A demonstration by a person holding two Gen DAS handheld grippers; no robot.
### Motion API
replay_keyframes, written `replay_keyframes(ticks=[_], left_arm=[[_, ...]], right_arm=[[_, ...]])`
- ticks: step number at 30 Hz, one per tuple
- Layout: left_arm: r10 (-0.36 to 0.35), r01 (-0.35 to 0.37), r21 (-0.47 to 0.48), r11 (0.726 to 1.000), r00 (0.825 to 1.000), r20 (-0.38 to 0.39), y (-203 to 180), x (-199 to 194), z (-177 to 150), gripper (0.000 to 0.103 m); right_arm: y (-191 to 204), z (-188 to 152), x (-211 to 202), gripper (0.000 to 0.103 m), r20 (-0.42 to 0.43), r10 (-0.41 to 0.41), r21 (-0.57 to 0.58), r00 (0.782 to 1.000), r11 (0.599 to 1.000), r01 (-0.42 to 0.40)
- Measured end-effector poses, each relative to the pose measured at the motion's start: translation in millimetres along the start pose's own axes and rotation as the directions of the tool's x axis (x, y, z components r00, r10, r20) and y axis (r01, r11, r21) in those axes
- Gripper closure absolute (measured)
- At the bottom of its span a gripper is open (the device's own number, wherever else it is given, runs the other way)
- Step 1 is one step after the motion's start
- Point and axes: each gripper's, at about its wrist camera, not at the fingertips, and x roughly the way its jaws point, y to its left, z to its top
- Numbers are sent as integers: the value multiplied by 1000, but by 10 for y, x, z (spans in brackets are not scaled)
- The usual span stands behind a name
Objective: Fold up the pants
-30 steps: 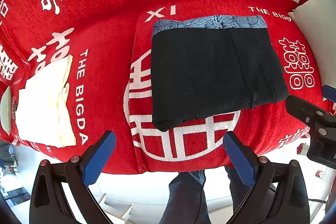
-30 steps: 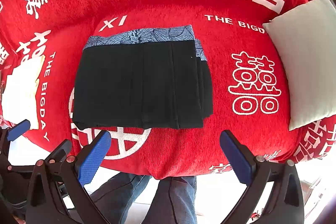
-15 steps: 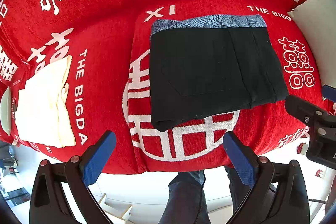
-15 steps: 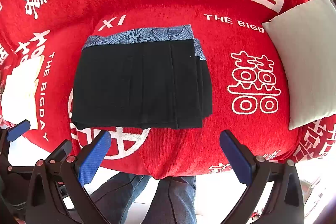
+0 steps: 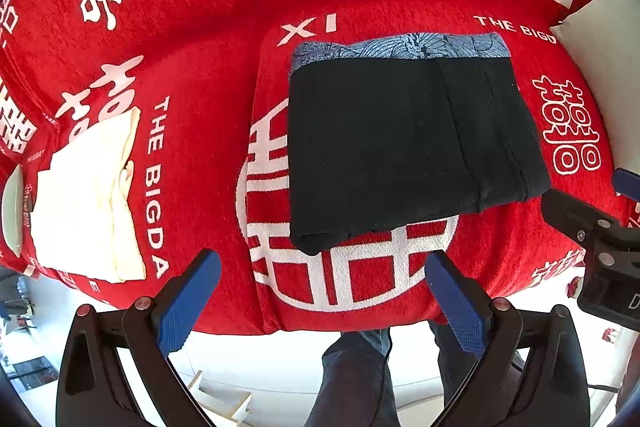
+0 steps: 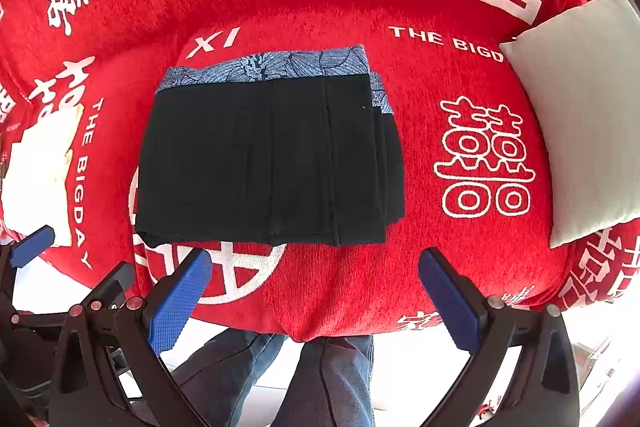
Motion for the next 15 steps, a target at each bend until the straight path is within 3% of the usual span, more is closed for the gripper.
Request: replay_keyframes(ticks=[15], left_arm=[[-5, 5, -8, 1000, 1000, 1, -10, 31, 2, 1]], right_arm=[[16, -24, 48, 0, -8, -1, -5, 1000, 1000, 1]])
